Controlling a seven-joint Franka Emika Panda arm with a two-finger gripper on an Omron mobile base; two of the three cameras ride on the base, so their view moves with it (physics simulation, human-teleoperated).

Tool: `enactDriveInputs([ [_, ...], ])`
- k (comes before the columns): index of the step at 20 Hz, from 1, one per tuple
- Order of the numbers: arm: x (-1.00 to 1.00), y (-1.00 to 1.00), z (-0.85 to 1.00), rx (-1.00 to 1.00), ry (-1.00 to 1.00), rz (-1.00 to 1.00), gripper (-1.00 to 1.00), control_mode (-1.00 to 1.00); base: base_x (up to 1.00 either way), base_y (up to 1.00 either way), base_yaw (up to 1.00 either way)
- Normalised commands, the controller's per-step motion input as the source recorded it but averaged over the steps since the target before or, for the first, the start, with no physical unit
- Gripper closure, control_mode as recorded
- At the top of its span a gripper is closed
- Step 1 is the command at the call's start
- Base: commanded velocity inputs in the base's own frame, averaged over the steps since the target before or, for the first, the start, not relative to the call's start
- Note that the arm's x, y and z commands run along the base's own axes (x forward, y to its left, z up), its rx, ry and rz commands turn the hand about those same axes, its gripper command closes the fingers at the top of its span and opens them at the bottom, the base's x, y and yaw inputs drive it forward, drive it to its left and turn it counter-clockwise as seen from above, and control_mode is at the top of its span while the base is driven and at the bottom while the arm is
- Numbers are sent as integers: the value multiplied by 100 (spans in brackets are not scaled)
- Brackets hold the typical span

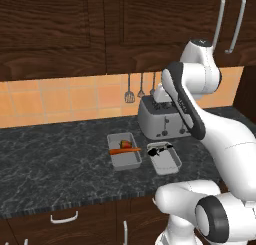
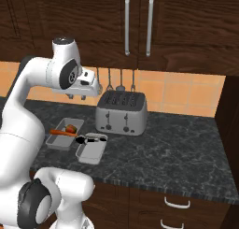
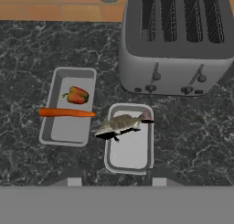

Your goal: Take the meat container that has the fish and place it on the second highest rack of the freezer. Then take the vegetable container that has the carrot and bell pepper and place it on the highest rack of the freezer.

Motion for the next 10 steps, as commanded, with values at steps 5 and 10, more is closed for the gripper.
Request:
enactDriveInputs([
  [5,5,2,-1,2,2,-2,-100,-100,0,0,0],
  [10,-2,0,-27,21,7,-77,-100,-100,0,0,0],
])
